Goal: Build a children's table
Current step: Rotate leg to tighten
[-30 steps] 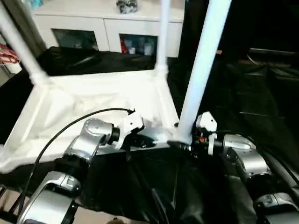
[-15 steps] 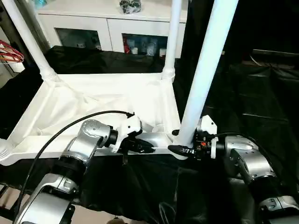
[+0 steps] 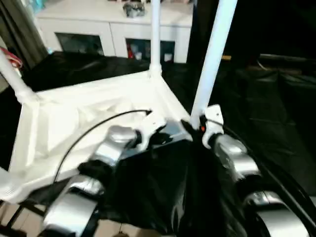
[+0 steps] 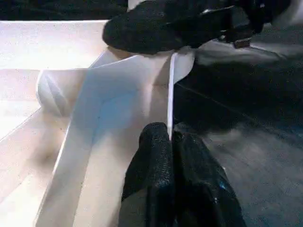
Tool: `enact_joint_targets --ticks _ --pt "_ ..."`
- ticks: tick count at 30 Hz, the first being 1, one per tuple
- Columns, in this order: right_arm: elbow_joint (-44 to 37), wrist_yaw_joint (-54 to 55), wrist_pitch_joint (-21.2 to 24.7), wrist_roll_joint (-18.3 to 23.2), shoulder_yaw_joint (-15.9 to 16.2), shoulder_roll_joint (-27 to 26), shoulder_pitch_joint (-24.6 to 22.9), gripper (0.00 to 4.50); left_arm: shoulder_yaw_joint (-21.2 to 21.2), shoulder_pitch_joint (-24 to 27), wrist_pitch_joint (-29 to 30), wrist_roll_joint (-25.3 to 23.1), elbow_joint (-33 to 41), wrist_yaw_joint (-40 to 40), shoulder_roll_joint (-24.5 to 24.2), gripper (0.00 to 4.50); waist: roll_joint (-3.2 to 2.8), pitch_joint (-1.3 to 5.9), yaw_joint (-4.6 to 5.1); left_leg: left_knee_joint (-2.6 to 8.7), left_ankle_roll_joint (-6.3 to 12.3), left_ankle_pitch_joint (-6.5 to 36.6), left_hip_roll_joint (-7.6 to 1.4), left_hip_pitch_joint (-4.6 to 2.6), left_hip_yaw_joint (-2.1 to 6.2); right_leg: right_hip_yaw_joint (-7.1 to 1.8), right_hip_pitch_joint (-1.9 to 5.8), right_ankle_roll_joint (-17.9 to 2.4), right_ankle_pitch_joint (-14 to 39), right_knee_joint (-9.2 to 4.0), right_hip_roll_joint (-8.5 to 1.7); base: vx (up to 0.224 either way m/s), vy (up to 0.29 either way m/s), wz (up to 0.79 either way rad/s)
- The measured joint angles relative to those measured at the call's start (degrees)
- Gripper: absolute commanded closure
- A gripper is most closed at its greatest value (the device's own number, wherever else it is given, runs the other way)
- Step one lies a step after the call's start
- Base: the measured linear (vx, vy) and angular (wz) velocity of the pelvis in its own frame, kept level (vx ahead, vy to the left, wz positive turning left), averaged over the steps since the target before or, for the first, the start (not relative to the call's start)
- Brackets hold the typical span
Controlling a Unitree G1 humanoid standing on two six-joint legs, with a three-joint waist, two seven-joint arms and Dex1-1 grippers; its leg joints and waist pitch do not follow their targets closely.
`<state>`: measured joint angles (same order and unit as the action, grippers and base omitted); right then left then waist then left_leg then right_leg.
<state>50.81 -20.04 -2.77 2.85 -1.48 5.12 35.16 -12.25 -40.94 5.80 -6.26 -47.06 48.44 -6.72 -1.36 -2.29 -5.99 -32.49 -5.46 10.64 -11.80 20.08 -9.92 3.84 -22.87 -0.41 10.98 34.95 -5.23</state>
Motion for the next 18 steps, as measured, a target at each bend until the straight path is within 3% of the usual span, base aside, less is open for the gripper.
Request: enact_joint_targets --ticks 1,2,3,8,18 --pt "0.47 0.66 -0.29 -0.17 -0.19 -0.12 0.3 1.81 0.07 -0.17 0.0 -0.09 -0.25 -0.4 0.28 4.5 -0.08 0.03 -0.03 0.0 0.0 0.0 0.01 0.01 0.0 -0.01 0.0 -0.02 -0.01 0.0 -0.01 0.0 0.0 0.0" --pt "1.07 0.94 -0.92 -0.21 -0.3 -0.17 0.52 1.25 0.13 -0.23 -0.02 -0.1 -0.37 -0.58 0.44 4.5 -0.21 0.09 -0.11 0.0 0.0 0.0 0.01 0.01 0.0 -0.01 0.01 -0.03 -0.02 0.0 -0.01 0.0 0.0 0.0" --pt "1.28 0.93 -1.43 -0.22 -0.31 -0.17 0.53 1.11 0.12 -0.23 -0.06 -0.07 -0.36 -0.56 0.44 4.5 -0.27 0.11 -0.13 0.01 0.0 0.0 0.01 0.06 0.0 -0.01 0.01 -0.01 0.0 -0.01 0.0 0.0 0.0 0.0" --pt "1.33 -2.5 -2.62 -0.27 -0.27 0.19 0.33 0.76 0.2 -0.23 -0.44 0.01 -0.2 0.72 -0.09 4.5 -0.33 0.09 -0.14 0.02 0.0 0.0 0.0 0.13 0.0 0.01 -0.03 0.04 0.03 -0.03 0.0 0.0 0.0 0.0" --pt "-3.02 -23.81 -5.75 1.24 3.19 5.56 -3.45 0.67 -0.25 2.94 -2.37 1.95 4.64 12.04 -5.93 4.5 -0.58 -0.05 0.3 0.11 0.05 -0.02 -0.09 0.4 0.0 0.07 -0.21 0.04 0.17 -0.04 0.09 0.0 0.0 0.0"
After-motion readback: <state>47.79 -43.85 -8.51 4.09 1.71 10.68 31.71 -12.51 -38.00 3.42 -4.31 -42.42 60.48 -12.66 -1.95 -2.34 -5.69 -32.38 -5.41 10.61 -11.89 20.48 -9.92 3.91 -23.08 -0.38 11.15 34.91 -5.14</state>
